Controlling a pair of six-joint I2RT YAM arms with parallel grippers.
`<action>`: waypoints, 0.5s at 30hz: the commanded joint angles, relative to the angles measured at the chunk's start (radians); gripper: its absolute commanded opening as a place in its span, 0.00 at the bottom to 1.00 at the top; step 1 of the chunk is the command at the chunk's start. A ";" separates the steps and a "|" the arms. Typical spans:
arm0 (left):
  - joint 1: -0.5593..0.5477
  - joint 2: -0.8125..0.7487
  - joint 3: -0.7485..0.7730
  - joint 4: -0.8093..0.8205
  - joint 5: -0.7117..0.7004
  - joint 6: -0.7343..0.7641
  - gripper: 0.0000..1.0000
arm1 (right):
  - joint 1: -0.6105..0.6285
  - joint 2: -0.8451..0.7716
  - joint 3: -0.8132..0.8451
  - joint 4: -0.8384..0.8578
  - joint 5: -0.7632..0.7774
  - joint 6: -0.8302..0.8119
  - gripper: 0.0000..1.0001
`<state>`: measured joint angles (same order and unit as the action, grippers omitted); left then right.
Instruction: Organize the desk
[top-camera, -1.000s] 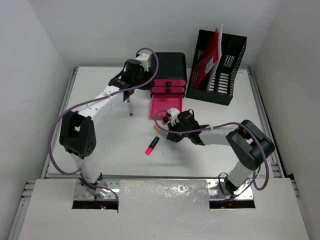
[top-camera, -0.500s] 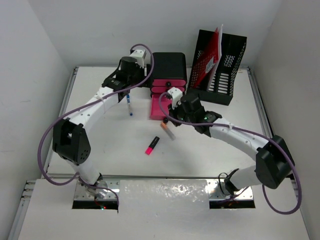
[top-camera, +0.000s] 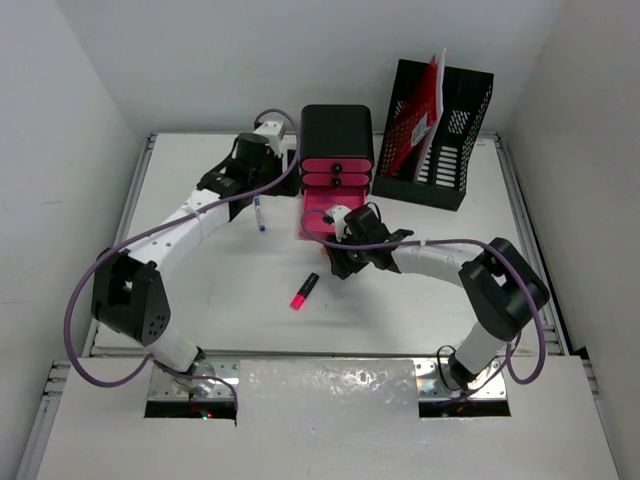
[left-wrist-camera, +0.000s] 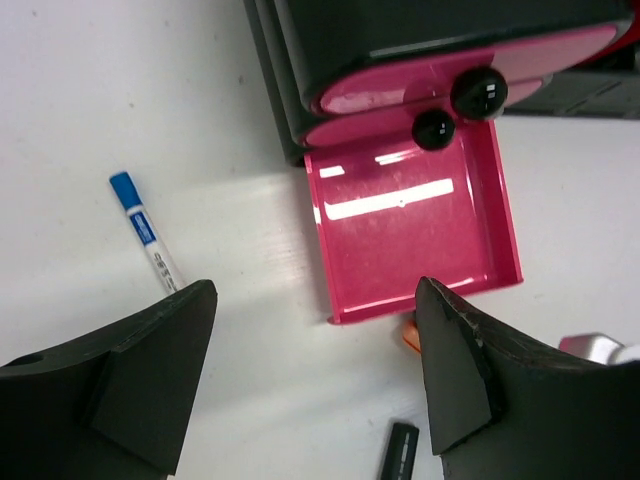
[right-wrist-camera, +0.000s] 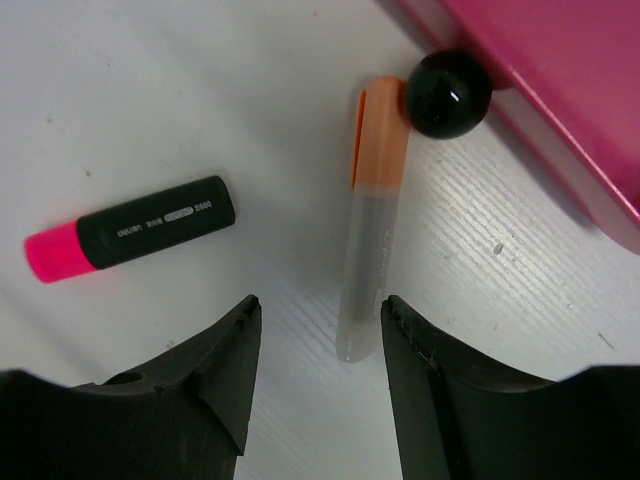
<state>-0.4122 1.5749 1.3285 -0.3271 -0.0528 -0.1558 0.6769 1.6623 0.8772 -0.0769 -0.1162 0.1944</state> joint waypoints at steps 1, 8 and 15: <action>0.010 -0.067 -0.021 0.019 0.034 -0.024 0.72 | 0.006 0.004 -0.001 0.071 -0.013 0.004 0.50; 0.009 -0.070 -0.037 0.020 0.045 -0.027 0.72 | 0.004 0.085 -0.012 0.112 -0.011 -0.003 0.50; 0.010 -0.072 -0.045 0.023 0.047 -0.028 0.72 | 0.009 0.103 -0.080 0.157 0.030 -0.033 0.37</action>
<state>-0.4122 1.5494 1.2907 -0.3370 -0.0174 -0.1730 0.6773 1.7546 0.8173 0.0624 -0.1062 0.1776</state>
